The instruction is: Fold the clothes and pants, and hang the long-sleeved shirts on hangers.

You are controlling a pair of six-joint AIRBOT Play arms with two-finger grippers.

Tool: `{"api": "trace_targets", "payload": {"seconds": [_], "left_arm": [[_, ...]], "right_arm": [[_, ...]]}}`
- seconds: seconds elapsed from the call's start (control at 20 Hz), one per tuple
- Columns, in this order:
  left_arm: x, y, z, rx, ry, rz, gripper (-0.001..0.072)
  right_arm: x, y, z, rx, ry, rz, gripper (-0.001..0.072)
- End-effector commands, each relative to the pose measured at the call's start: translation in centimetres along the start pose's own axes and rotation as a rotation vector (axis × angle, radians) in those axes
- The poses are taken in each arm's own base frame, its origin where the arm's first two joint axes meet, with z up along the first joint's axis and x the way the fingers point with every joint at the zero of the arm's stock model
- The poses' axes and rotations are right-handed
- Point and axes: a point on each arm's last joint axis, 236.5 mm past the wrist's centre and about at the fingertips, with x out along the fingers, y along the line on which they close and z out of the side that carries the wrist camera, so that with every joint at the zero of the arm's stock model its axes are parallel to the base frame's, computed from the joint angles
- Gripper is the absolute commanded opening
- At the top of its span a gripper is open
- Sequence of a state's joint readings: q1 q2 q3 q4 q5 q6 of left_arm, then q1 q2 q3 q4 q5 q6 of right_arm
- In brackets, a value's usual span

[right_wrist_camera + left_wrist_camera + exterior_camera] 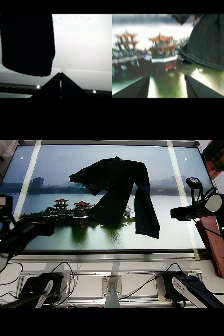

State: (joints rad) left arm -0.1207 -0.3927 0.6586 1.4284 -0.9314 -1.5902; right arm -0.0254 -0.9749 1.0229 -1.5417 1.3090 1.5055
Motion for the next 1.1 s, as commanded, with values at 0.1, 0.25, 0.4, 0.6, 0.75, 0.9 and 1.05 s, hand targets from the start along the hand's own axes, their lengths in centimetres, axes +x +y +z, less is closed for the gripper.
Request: {"api": "trace_targets", "payload": {"seconds": [0.1,0.25,0.4,0.6,0.75,0.9,1.05], "left_arm": [[7.9,0.0,0.0,-0.223,0.122,-0.013,0.0498],[11.0,-0.8,1.6,-0.217,0.177,-0.045,0.0596],[13.9,-3.4,3.7,-0.227,0.203,-0.153,0.0596],[18.7,-5.7,5.0,-0.254,0.236,-0.272,0.0598],[23.2,-5.2,4.9,-0.321,0.226,-0.258,0.0698],[26.7,-5.6,4.1,-0.320,0.210,-0.235,0.0692],[29.4,-8.0,3.1,-0.264,0.208,-0.247,0.0691]], "right_arm": [[0.0,0.0,0.4,0.000,-0.016,-0.001,0.0021],[0.0,0.0,0.6,0.000,-0.027,-0.001,0.0021],[-0.1,-0.2,2.6,0.000,-0.111,-0.007,0.0021],[-0.3,0.1,3.8,0.005,-0.160,0.005,0.0021],[-0.7,0.1,5.8,0.009,-0.246,0.006,0.0021],[-1.0,0.2,6.7,0.012,-0.287,0.011,0.0021],[-1.0,0.5,6.7,0.019,-0.287,0.025,0.0021]]}}
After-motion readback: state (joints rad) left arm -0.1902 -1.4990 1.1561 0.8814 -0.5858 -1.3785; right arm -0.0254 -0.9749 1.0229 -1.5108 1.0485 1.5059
